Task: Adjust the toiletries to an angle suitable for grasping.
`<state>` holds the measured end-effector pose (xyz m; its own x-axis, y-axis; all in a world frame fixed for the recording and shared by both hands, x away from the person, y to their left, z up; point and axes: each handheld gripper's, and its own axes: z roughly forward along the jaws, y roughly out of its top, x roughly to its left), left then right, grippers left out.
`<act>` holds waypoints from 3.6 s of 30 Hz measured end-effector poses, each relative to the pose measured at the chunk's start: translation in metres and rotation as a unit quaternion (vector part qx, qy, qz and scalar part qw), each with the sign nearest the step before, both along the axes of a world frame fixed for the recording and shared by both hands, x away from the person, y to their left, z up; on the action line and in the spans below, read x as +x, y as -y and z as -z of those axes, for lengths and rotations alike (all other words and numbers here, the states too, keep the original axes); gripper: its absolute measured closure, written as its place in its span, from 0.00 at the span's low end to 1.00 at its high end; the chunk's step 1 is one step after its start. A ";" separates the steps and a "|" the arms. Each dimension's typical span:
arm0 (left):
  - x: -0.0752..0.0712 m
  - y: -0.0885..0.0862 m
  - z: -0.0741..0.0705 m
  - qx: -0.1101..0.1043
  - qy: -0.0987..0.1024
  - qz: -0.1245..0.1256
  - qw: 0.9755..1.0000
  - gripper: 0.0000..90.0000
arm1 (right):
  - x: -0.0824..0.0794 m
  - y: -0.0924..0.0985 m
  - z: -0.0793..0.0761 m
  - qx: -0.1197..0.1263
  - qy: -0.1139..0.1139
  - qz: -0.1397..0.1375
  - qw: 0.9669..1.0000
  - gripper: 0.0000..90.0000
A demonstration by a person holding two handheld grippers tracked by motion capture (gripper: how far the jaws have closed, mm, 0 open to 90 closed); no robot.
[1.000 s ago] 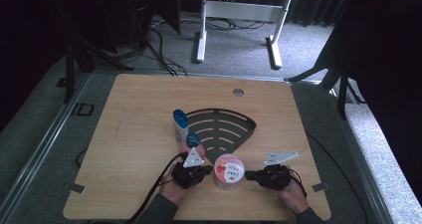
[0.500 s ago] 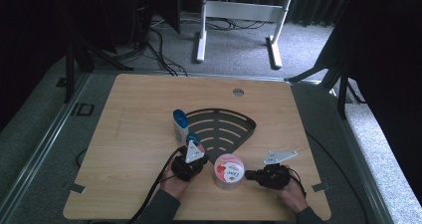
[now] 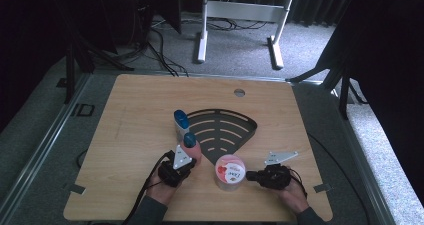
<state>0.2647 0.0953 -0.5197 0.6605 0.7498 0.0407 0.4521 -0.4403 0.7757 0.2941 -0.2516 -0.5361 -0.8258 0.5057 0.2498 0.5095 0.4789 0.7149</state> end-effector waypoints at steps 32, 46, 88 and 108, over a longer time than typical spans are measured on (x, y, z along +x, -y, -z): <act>0.012 0.014 -0.001 0.004 0.012 0.011 1.000 1.00 | 0.004 0.005 0.001 0.000 -0.001 0.009 1.000 0.97; 0.018 -0.004 -0.001 -0.003 0.006 -0.010 1.000 1.00 | 0.003 0.003 0.000 -0.001 0.005 0.004 1.000 0.97; 0.013 0.008 0.014 0.000 -0.049 0.142 0.989 0.60 | -0.003 -0.001 0.001 -0.042 0.047 -0.037 0.997 0.57; 0.008 0.019 0.014 -0.018 -0.065 0.218 0.974 0.52 | -0.011 -0.010 -0.005 -0.036 0.072 -0.071 0.994 0.41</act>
